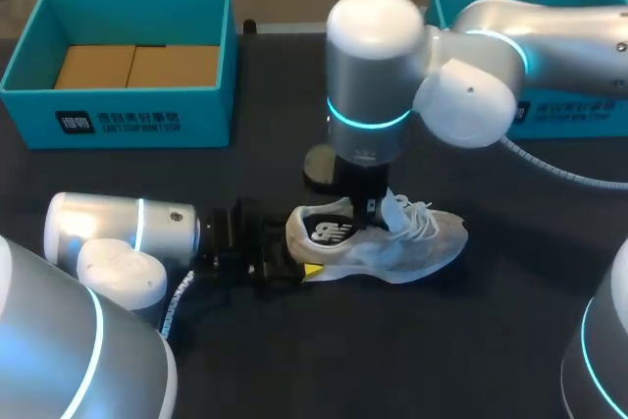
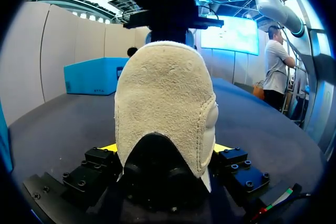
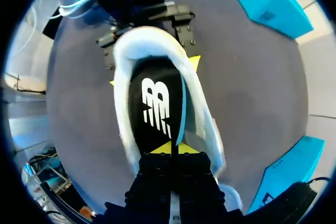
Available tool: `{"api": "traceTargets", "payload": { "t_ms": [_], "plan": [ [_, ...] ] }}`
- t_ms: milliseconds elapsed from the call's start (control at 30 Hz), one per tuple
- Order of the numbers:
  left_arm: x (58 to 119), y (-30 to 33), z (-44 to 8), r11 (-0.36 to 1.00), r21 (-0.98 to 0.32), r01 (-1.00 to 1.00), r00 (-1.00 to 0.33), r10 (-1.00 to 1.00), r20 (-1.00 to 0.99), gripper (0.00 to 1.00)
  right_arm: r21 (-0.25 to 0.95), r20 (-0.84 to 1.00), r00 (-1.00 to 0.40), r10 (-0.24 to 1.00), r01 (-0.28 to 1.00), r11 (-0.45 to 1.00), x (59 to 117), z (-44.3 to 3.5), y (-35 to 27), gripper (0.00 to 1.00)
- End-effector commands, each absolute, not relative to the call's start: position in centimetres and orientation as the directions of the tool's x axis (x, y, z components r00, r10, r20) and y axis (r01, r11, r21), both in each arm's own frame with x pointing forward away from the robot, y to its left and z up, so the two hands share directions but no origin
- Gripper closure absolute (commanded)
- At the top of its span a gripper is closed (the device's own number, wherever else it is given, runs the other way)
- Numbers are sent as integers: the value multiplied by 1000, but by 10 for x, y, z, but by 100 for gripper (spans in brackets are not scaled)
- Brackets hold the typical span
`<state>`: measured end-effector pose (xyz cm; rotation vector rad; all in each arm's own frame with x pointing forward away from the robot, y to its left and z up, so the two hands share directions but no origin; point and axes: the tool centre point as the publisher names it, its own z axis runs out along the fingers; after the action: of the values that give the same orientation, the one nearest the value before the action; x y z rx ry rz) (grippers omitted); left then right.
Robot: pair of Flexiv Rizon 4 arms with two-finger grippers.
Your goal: Take the shoe out of the shoebox, open the shoe tongue, remove and reinsert the insole, then place the shoe into the shoebox
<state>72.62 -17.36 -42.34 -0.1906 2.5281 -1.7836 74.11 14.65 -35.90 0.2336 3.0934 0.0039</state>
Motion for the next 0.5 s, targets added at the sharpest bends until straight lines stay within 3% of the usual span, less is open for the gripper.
{"api": "traceTargets", "payload": {
  "t_ms": [33,500],
  "plan": [
    [725,-172,-425,331,-941,-76,-991,-126,36,100,38,-48,-990,131,129,991,740,-339,138,100],
    [725,-172,-425,331,-941,-76,-991,-126,36,100,32,-53,-997,49,48,998,751,-317,143,100]
  ]
}}
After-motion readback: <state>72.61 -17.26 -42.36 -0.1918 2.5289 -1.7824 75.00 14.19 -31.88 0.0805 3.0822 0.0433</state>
